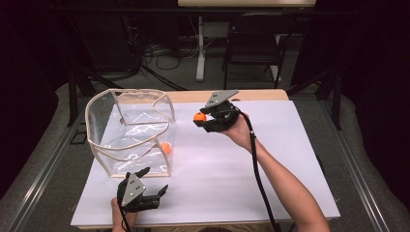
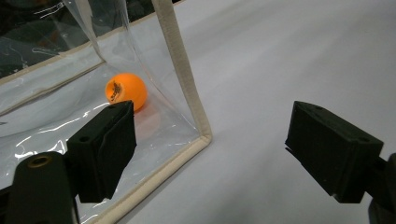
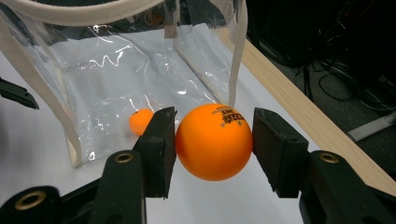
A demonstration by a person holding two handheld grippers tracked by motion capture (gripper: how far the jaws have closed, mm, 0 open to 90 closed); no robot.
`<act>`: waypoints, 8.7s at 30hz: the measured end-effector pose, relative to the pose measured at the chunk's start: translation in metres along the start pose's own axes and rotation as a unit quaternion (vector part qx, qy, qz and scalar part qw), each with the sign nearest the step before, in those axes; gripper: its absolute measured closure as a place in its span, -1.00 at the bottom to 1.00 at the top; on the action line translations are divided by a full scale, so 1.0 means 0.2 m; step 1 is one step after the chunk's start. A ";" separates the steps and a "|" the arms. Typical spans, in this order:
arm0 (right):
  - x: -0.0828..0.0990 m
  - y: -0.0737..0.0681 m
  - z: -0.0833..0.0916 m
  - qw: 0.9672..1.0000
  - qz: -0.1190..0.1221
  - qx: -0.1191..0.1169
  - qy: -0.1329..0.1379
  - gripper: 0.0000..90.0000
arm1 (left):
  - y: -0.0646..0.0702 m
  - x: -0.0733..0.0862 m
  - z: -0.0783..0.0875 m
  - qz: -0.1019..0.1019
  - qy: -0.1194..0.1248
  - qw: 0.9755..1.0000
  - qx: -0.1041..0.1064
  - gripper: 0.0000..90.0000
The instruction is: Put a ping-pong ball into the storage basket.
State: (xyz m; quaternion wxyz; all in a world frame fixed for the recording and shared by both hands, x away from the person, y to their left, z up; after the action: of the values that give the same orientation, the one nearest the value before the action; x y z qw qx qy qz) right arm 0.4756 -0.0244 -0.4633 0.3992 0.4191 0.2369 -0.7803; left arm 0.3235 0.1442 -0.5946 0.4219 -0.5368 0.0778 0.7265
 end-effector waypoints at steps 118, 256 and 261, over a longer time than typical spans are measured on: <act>-0.52 -0.25 -0.07 0.997 0.057 -0.030 0.037 0.12 | -0.01 0.00 0.00 0.004 0.003 1.000 0.003 -0.64; -0.57 -0.56 -0.40 0.992 0.106 -0.064 -0.027 0.12 | 0.00 -0.01 0.00 -0.004 0.009 1.000 0.008 -0.64; -0.56 -0.56 -0.41 0.992 0.108 -0.063 -0.032 0.12 | 0.00 -0.01 0.00 -0.002 0.010 1.000 0.007 -0.64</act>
State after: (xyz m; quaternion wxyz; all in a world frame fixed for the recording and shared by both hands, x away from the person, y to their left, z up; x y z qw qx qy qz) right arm 0.4586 0.1448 -0.4087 0.5138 0.3912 0.2263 -0.7293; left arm 0.3230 0.1432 -0.5920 0.4263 -0.5411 0.0856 0.7198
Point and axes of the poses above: each handheld gripper's, and its own axes: z roughly backward along the jaws, x roughly out of its underside, y roughly to its right, the point moved 10 cm from there along -z, roughly forward along the jaws, and after that the axes turned 12 degrees about -z, right-handed, at the moved point
